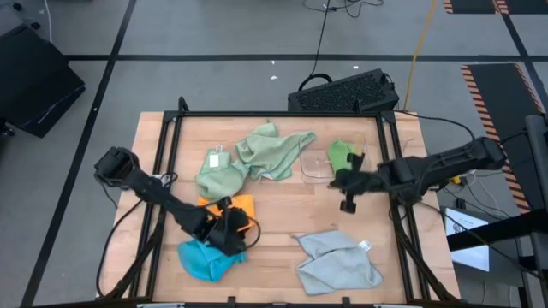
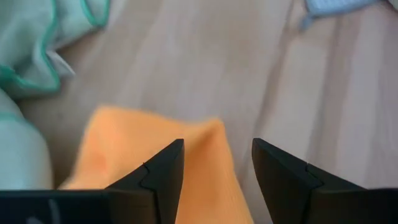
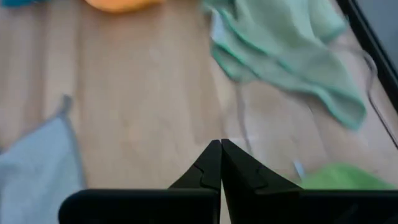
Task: Fold microfiber towels
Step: Fold the blue microfiber cloth
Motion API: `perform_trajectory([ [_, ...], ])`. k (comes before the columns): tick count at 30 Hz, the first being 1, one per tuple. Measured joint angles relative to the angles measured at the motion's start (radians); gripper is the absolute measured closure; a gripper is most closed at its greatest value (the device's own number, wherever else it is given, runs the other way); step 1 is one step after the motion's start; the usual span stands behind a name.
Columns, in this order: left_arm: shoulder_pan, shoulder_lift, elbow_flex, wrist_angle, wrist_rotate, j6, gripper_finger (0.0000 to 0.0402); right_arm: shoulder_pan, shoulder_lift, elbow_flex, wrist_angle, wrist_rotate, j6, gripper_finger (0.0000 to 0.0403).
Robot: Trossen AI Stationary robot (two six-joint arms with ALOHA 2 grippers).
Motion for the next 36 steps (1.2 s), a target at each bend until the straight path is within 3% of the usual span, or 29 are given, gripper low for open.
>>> perform_trajectory([
  [5, -0.050, 0.000, -0.028, -0.035, 0.020, -0.120, 0.0211, 0.143, 0.049, -0.018, 0.139, 0.065, 0.006, 0.0403],
  [9, -0.075, 0.000, -0.028, -0.062, 0.029, -0.130, 0.0211, 0.220, 0.100, -0.062, 0.275, 0.094, -0.018, 0.0403],
  [17, -0.079, 0.000, -0.028, -0.192, 0.018, -0.246, 0.0211, 0.294, 0.196, -0.167, 0.546, 0.084, -0.096, 0.0403],
  [25, -0.093, 0.000, -0.027, -0.028, 0.148, -0.166, 0.0211, 0.304, 0.257, -0.235, 0.714, 0.084, -0.170, 0.0403],
  [30, -0.139, 0.000, -0.027, -0.012, 0.208, -0.230, 0.0211, 0.304, 0.268, -0.290, 0.856, 0.083, -0.204, 0.0403],
  [36, -0.200, 0.000, -0.027, 0.081, 0.216, -0.226, 0.0211, 0.304, 0.268, -0.340, 0.961, 0.083, -0.224, 0.0403],
])
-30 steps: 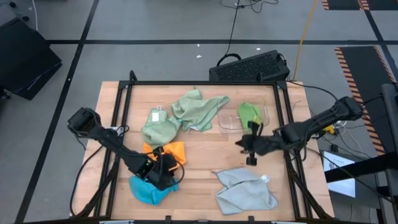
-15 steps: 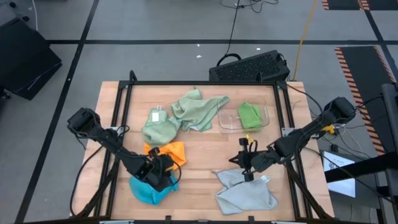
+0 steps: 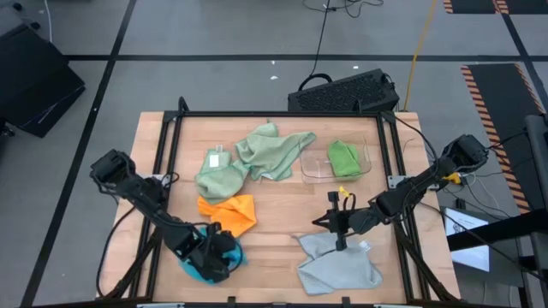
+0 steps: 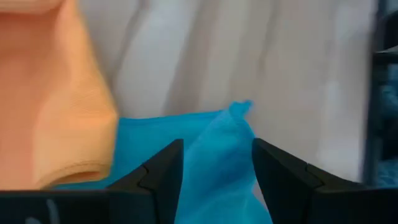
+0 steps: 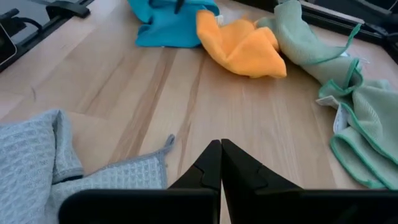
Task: Fold microfiber towels
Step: Fold the blue microfiber cloth
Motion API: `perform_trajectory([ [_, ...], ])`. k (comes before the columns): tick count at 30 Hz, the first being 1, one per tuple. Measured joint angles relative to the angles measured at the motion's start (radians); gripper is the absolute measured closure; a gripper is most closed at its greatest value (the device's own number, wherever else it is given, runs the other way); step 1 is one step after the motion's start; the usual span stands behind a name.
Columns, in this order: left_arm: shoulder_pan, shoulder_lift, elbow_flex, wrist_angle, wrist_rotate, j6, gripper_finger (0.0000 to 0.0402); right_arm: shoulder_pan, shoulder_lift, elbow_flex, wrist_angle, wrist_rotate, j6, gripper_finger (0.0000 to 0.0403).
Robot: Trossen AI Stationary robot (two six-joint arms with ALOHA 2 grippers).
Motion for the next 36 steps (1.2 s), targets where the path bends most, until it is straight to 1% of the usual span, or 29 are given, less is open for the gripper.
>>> perform_trajectory([
  [5, -0.033, 0.011, 0.001, 0.037, -0.072, -0.001, 0.0211, 0.000, 0.000, -0.004, 0.041, 0.000, 0.000, 0.0403],
  [7, -0.037, 0.038, 0.001, 0.037, -0.067, 0.002, 0.0211, 0.000, 0.000, -0.004, 0.066, 0.000, 0.001, 0.0403],
  [10, -0.042, 0.065, 0.000, 0.054, -0.026, 0.030, 0.0211, 0.000, 0.000, -0.004, 0.092, 0.000, 0.004, 0.0403],
  [12, -0.044, 0.081, 0.001, 0.058, -0.021, 0.046, 0.0218, 0.000, 0.000, -0.004, 0.099, 0.000, 0.004, 0.0403],
  [14, -0.042, 0.086, 0.000, 0.069, -0.021, 0.088, 0.0247, 0.000, 0.000, -0.004, 0.105, 0.000, 0.015, 0.0403],
  [16, -0.039, 0.079, 0.000, 0.093, -0.042, 0.139, 0.0296, -0.003, 0.000, -0.004, 0.110, 0.000, 0.029, 0.0403],
  [18, -0.038, 0.050, 0.000, 0.085, -0.080, 0.184, 0.0356, -0.007, 0.000, -0.004, 0.121, 0.000, 0.042, 0.0403],
  [19, -0.034, 0.033, 0.000, 0.090, -0.092, 0.204, 0.0378, -0.010, 0.000, -0.004, 0.130, 0.000, 0.051, 0.0403],
  [20, -0.030, 0.013, 0.000, 0.092, -0.106, 0.221, 0.0387, -0.014, 0.000, -0.004, 0.140, 0.001, 0.055, 0.0403],
  [24, -0.015, -0.091, 0.000, 0.101, -0.223, 0.334, 0.0384, -0.029, 0.005, -0.004, 0.205, 0.002, 0.055, 0.0403],
  [26, -0.008, -0.149, 0.001, 0.122, -0.282, 0.417, 0.0391, -0.039, 0.022, -0.004, 0.256, 0.002, 0.047, 0.0403],
  [30, 0.012, -0.252, 0.002, 0.146, -0.371, 0.563, 0.0393, -0.054, 0.103, 0.022, 0.356, 0.008, 0.009, 0.0395],
  [33, 0.035, -0.292, 0.002, 0.158, -0.393, 0.658, 0.0387, -0.062, 0.190, 0.070, 0.424, 0.028, -0.010, 0.0373],
  [36, 0.061, -0.296, 0.002, 0.154, -0.391, 0.710, 0.0392, -0.071, 0.268, 0.148, 0.448, 0.028, -0.030, 0.0336],
])
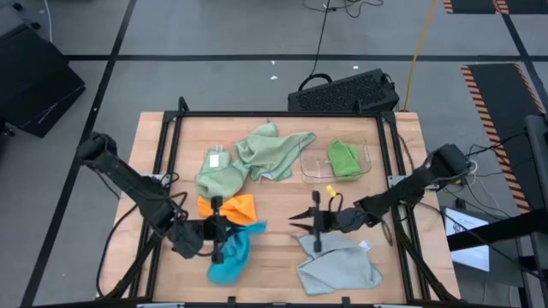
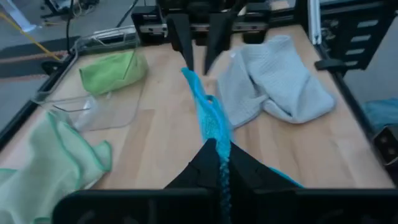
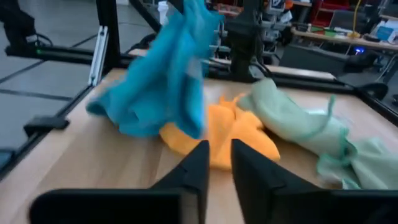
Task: Fold microfiber towels
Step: Fold the blue microfiber cloth
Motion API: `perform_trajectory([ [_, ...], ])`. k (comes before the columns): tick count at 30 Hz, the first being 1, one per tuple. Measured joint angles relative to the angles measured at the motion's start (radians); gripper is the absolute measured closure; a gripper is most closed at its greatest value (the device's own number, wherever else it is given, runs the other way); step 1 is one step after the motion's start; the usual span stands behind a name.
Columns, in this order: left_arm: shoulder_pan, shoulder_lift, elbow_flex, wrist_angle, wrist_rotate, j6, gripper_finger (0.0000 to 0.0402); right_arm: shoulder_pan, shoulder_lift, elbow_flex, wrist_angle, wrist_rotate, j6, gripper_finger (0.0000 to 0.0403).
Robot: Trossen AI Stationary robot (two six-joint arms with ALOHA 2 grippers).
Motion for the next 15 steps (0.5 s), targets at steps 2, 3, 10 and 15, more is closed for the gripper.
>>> perform_trajectory([
  [2, 0.017, 0.003, 0.000, -0.003, 0.000, 0.012, 0.0397, -0.007, 0.048, 0.056, 0.007, -0.003, -0.002, 0.0308],
  [3, 0.029, 0.010, 0.000, 0.002, 0.000, 0.009, 0.0397, -0.010, 0.069, 0.083, 0.010, -0.005, -0.003, 0.0295],
  [10, 0.074, 0.061, -0.001, 0.025, 0.005, -0.047, 0.0383, -0.044, 0.193, 0.230, 0.009, -0.032, -0.022, 0.0244],
  [15, 0.075, 0.082, -0.001, 0.087, 0.037, 0.003, 0.0397, -0.081, 0.255, 0.273, 0.012, -0.028, -0.040, 0.0254],
])
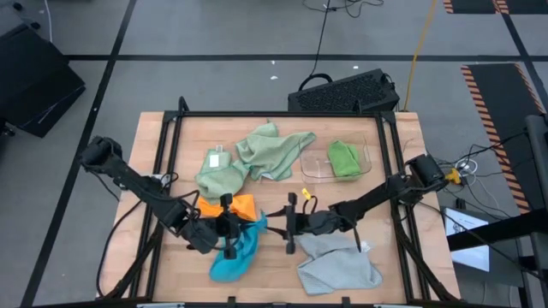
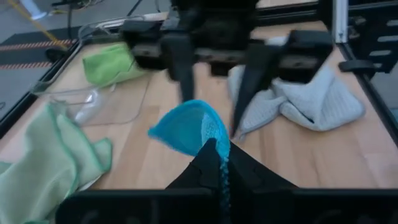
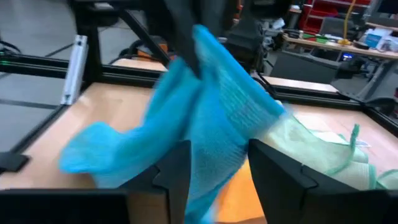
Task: Fold microfiber towels
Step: Fold the blue microfiber cloth
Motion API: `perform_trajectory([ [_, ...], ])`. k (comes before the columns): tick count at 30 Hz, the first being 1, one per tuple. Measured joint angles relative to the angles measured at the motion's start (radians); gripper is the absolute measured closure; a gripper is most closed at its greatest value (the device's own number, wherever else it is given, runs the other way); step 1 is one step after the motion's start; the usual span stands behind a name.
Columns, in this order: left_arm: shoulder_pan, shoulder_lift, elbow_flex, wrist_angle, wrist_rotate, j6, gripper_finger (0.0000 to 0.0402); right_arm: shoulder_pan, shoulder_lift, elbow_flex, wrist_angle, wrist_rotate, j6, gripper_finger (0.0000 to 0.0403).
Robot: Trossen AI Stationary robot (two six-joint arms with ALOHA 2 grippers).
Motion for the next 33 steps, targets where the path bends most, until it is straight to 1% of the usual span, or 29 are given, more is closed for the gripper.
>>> perform_trajectory([
  [2, -0.002, 0.000, 0.000, 0.008, 0.001, 0.009, 0.0395, -0.013, 0.007, 0.000, -0.001, -0.004, -0.009, 0.0265],
  [4, 0.000, 0.000, 0.000, 0.014, 0.000, 0.010, 0.0387, -0.025, 0.010, 0.000, 0.004, -0.034, -0.024, 0.0282],
  [7, 0.006, 0.000, 0.000, 0.014, -0.004, 0.029, 0.0381, -0.028, 0.010, 0.000, 0.010, -0.102, -0.060, 0.0328],
  [9, 0.013, 0.000, 0.000, 0.010, -0.002, 0.030, 0.0382, -0.026, 0.010, 0.000, 0.009, -0.112, -0.090, 0.0370],
  [10, 0.018, 0.000, 0.000, 0.004, 0.001, 0.029, 0.0384, -0.024, 0.008, 0.000, 0.004, -0.112, -0.110, 0.0385],
  [11, 0.023, 0.000, 0.000, -0.006, 0.001, 0.027, 0.0388, -0.020, 0.006, 0.000, -0.001, -0.110, -0.126, 0.0392],
  [13, 0.031, 0.000, 0.000, -0.040, 0.000, 0.006, 0.0395, -0.014, -0.004, 0.000, -0.010, -0.108, -0.137, 0.0390],
  [16, 0.045, 0.000, 0.000, -0.087, 0.004, -0.052, 0.0396, -0.004, -0.038, 0.000, -0.090, -0.103, -0.127, 0.0390],
  [20, 0.056, 0.000, -0.001, -0.134, 0.007, -0.117, 0.0378, 0.015, -0.083, 0.000, -0.256, -0.102, -0.085, 0.0398],
  [23, 0.056, 0.001, -0.001, -0.142, 0.007, -0.168, 0.0372, 0.031, -0.112, 0.000, -0.331, -0.108, -0.060, 0.0397],
  [28, 0.061, 0.001, -0.001, -0.207, -0.010, -0.273, 0.0388, 0.059, -0.144, 0.000, -0.436, -0.097, -0.098, 0.0394],
  [31, 0.073, 0.002, 0.000, -0.247, -0.028, -0.317, 0.0396, 0.062, -0.165, 0.002, -0.466, -0.082, -0.123, 0.0392],
  [33, 0.087, 0.001, 0.000, -0.279, -0.064, -0.322, 0.0393, 0.064, -0.176, 0.000, -0.502, -0.112, -0.125, 0.0389],
])
